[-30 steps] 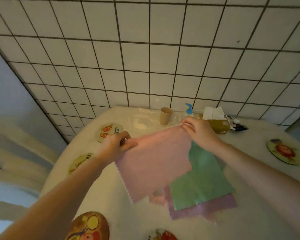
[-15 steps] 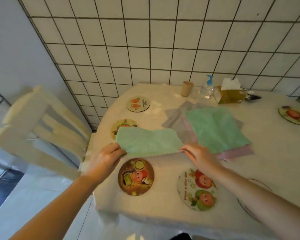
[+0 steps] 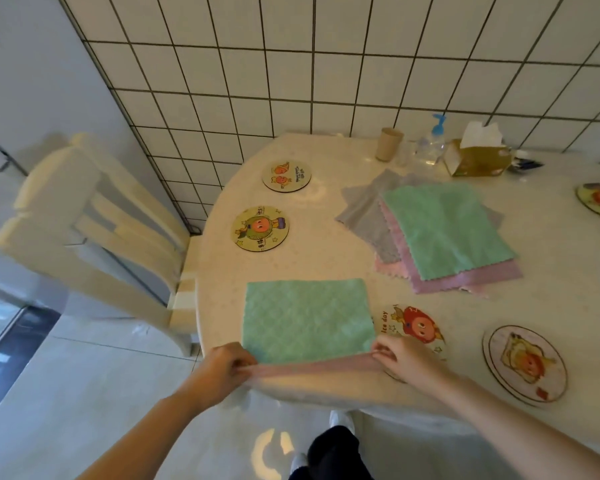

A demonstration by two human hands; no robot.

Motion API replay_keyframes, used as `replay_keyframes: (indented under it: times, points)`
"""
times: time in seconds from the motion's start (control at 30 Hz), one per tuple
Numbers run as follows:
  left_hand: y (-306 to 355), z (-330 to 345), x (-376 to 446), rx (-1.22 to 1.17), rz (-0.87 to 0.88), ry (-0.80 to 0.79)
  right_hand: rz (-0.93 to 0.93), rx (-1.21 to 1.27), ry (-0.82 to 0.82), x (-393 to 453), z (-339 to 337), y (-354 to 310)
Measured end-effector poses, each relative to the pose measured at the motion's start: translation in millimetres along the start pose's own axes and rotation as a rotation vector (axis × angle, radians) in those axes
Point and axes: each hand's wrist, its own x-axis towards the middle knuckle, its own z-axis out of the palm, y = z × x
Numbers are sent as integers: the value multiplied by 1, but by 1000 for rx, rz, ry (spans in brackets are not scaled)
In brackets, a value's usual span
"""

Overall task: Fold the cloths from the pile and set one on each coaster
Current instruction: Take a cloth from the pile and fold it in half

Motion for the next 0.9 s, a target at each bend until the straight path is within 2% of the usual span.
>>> replay_keyframes:
  times: [0.2, 0.37, 0.57, 0.9]
  points:
    - [1, -35, 58, -278, -241, 216, 50, 157, 225, 47, -28, 10]
    - [0, -45, 106, -383, -424, 342, 110, 257, 262, 95, -32, 24]
    - [-12, -34, 142, -431, -625, 365, 250, 320, 228, 140, -21, 41]
    - [-25, -30, 158, -404, -659, 325, 294, 314, 170, 167, -19, 51]
